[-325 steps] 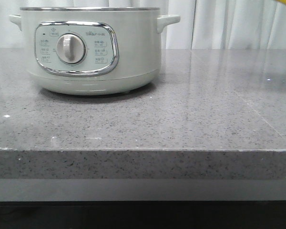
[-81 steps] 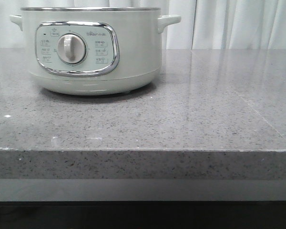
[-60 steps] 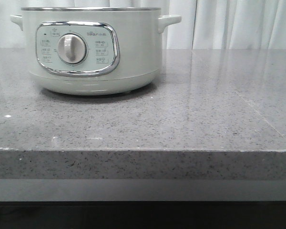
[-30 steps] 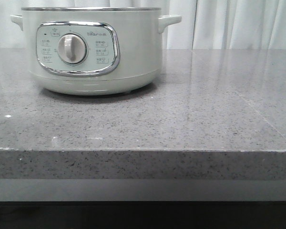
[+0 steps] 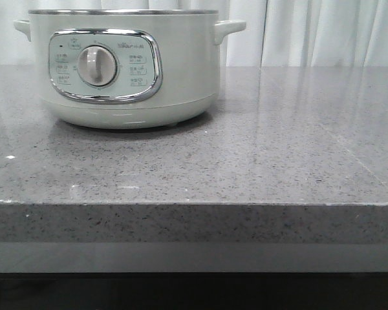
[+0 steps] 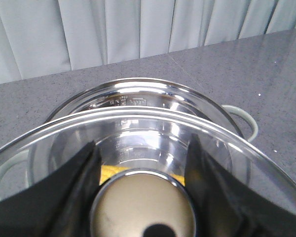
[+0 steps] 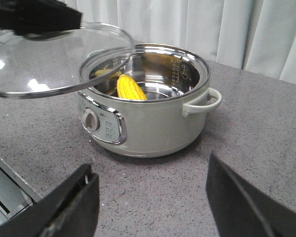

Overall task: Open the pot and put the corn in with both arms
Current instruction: 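Lower the glass lid back onto the pot with the left gripper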

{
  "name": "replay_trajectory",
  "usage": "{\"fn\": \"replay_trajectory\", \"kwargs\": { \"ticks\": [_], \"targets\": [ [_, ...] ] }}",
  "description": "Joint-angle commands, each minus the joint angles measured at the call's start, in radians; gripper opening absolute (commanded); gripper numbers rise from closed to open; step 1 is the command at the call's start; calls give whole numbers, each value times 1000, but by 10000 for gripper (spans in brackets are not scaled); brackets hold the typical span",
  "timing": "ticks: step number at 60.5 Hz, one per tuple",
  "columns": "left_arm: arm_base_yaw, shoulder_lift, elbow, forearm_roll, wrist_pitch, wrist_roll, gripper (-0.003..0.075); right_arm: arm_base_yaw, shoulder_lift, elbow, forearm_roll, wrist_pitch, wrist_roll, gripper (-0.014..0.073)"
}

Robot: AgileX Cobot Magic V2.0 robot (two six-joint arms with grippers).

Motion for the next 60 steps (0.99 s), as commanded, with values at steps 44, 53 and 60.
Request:
{"fn": "replay_trajectory", "kwargs": {
  "ticks": [44, 53, 60],
  "targets": [
    [0, 411, -427, -8, -206, -7, 207, -1, -1, -28, -4, -84, -2, 489],
    [0, 423, -427, -8, -206, -7, 207, -1, -1, -28, -4, -83, -2, 489],
    [0, 430, -427, -8, -206, -7, 207, -1, -1, -28, -4, -84, -2, 489]
  ]
}}
